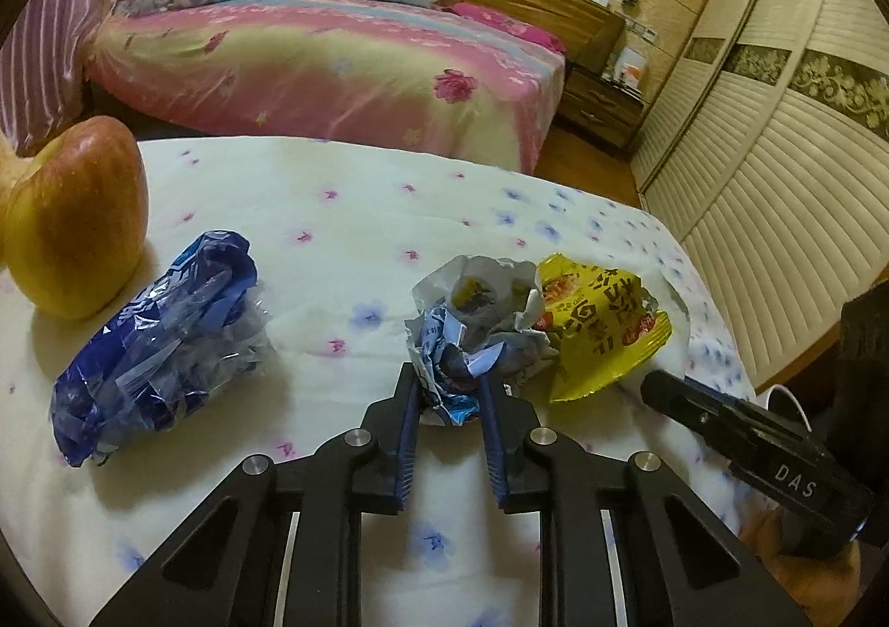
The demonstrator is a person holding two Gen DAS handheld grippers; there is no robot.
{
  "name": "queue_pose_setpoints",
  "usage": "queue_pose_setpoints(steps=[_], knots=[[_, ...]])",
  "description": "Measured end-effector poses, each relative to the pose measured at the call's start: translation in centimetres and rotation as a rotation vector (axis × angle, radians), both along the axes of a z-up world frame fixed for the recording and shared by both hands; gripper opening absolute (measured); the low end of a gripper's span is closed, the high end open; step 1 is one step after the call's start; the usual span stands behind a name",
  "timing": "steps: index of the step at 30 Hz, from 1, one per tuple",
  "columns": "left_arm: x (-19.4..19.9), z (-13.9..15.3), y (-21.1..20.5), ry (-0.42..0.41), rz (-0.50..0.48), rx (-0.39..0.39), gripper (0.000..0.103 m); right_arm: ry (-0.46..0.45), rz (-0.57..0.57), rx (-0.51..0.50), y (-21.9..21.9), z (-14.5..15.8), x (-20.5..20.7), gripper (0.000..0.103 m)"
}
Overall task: Collect trash
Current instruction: 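Grasp the crumpled blue-white wrapper with the left tool while the right tool grasps the white foam block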
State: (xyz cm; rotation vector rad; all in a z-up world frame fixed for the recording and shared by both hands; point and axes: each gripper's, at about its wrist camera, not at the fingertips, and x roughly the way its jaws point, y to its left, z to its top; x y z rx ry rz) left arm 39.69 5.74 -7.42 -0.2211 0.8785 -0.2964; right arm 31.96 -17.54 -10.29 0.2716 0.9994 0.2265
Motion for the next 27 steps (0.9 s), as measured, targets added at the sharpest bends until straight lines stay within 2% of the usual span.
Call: queue_pose_setpoints(steps=[5, 15, 21, 27], knots=[[-1.2, 0.2, 0.9, -0.006, 0.020, -0.016, 0.017, -0.006, -0.020, 0.008, -0.2, 0.3, -0.8, 0.021], [-6.5, 1.0, 2.2, -0.026, 0.071, -0.043, 0.017, -0.051, -0.036, -0.003, -0.9, 2.2, -4.6, 0.020], [-10.3, 1.0, 0.8, -0.010, 0.054, -0.051, 0.017, -0.061, -0.033, -0.009, -1.8, 3.1, -7.7, 0.020], [-12.4, 1.4, -1.3, 0.002, 0.023, -0.061, 0.017, -0.053, -0.042, 0.001, -3.6, 3.8, -10.8, 0.020]])
